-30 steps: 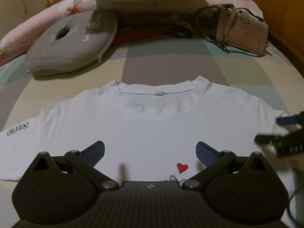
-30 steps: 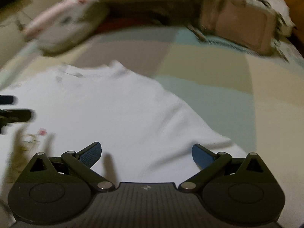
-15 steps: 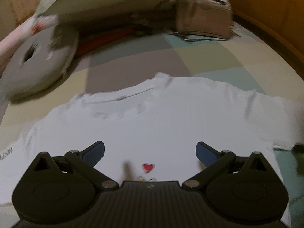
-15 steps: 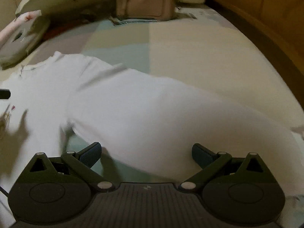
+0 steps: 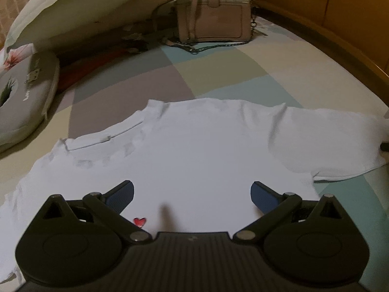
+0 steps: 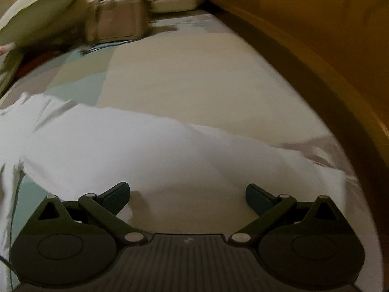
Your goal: Fold clothes
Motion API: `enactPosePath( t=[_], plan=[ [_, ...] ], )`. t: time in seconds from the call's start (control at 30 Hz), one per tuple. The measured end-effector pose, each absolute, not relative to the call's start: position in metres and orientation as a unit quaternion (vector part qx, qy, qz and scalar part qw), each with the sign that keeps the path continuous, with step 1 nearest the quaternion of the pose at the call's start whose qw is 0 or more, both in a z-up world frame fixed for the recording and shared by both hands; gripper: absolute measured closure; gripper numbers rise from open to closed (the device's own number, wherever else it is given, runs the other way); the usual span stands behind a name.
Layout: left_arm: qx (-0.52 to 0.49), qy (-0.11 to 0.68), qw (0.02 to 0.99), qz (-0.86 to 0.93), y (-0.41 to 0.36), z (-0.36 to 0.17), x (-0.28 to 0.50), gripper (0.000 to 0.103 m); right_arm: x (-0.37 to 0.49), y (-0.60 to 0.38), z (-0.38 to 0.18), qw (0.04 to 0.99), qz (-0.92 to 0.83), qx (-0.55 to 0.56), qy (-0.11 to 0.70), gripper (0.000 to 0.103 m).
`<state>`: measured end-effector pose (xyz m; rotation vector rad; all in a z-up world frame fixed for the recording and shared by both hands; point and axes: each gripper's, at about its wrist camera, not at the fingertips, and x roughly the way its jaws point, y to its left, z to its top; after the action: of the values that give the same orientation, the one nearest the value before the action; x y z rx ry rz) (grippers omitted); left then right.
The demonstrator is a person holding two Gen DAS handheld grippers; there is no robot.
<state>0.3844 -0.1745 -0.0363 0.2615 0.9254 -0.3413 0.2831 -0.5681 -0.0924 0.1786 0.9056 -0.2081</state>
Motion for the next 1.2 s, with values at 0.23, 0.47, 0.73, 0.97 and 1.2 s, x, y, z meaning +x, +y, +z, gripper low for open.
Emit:
enactPosePath(
  t=[0.23, 0.47, 0.73, 0.97, 1.2],
  plan=[
    [0.139, 0.439, 0.866, -0.193, -0.201, -0.033, 0.385, 0.001, 0.295, -0.607, -0.102, 0.893, -0.149, 0.134, 0.404, 0.0],
    [0.164, 0.432, 0.859, -0.221, -0.221, -0.032, 0.383, 0.001, 0.272, -0.617, -0.09, 0.902, -0.154, 0.141, 0.378, 0.0],
    [0.18, 0.42, 0.854, -0.249, -0.244, -0.029, 0.379, 0.001, 0.278, -0.643, -0.106, 0.894, -0.163, 0.164, 0.384, 0.0],
    [0.194, 0.421, 0.845, -0.267, -0.254, -0.032, 0.372, 0.001, 0.246, -0.618, -0.104, 0.907, -0.112, 0.168, 0.37, 0.0],
    [0.199, 0.423, 0.839, -0.278, -0.257, -0.03, 0.365, 0.001, 0.212, -0.607, -0.102, 0.897, -0.13, 0.17, 0.387, 0.0]
  ],
)
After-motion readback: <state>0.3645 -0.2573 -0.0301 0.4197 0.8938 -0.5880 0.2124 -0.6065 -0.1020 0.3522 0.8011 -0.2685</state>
